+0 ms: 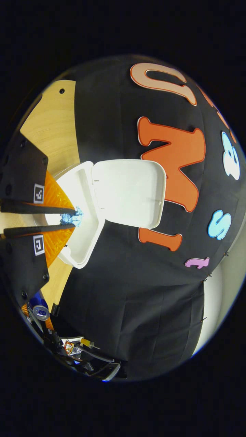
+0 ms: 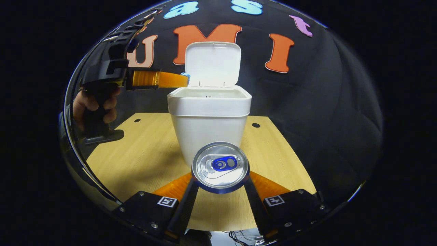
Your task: Press the lid of the desktop garbage bin to open it, pick up the crumpled paper on the desktop and throw it into the bin, then pick up the pop can on the desktop and drop it into the bin, and finally close the garbage bin lid.
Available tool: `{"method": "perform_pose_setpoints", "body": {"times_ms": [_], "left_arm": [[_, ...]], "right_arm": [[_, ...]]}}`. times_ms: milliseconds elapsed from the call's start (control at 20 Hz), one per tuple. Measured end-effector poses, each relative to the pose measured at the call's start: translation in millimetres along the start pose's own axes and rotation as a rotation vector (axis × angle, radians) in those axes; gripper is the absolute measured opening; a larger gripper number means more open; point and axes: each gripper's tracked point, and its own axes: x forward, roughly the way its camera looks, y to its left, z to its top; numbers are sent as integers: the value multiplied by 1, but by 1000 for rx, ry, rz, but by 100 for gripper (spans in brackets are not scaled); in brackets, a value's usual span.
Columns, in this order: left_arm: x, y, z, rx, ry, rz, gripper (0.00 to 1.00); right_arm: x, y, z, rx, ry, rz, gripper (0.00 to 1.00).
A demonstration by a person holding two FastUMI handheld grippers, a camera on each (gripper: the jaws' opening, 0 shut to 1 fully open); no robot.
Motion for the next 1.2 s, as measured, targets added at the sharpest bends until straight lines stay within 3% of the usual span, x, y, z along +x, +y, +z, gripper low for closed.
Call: {"method": "perform_pose_setpoints", "body": {"times_ms": [100, 550, 600, 650, 750, 950, 1200], "left_arm": [[2, 2, -6, 5, 13, -1, 22], [4, 8, -20, 42, 54, -5, 28], [2, 8, -18, 48, 47, -5, 34], [1, 8, -18, 54, 48, -4, 51], [1, 9, -17, 56, 41, -4, 68], [-2, 13, -15, 55, 29, 7, 86], [-12, 22, -14, 72, 16, 39, 92]], "right_arm": [[-4, -2, 7, 2, -6, -13, 78], [-23, -24, 56, -30, -111, -65, 78], [-25, -24, 63, -34, -122, -66, 78], [-27, -25, 68, -39, -130, -69, 78], [-28, -26, 77, -49, -147, -69, 78], [-27, -30, 98, -69, -184, -65, 78], [-31, -31, 118, -89, -236, -49, 78]]}}
